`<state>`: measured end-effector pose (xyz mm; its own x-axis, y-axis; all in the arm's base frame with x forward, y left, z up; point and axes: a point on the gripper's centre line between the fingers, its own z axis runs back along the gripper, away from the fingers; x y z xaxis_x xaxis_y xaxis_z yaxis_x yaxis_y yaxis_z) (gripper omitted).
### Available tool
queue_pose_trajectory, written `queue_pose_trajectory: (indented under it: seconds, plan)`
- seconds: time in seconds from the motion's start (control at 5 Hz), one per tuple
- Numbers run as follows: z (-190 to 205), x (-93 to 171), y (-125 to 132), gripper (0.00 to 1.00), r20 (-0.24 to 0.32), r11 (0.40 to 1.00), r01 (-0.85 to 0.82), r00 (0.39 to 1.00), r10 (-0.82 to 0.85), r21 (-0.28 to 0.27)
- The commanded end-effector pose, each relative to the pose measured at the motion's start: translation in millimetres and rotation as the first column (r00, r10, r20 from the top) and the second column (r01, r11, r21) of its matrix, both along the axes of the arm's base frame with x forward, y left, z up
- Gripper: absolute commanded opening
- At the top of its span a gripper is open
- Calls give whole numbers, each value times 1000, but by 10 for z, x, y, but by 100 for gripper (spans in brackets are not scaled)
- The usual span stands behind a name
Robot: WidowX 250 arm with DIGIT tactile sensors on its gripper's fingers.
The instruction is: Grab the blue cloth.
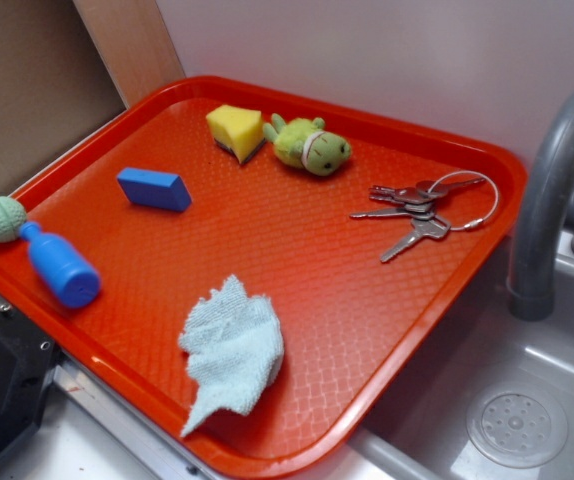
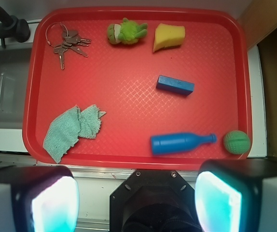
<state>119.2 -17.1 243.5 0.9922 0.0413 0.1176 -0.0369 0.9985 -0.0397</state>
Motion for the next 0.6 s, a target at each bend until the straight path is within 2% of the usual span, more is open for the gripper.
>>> queue_pose_trajectory:
  seconds: [0.0, 0.2, 0.4]
  plan:
    - [0, 0, 0, 100, 0, 1000, 0, 1000, 0, 0]
    - [-257, 217, -415, 100, 71, 981, 195, 978, -194, 4]
    - [-726, 306, -786, 100, 79, 900, 430, 902, -425, -73]
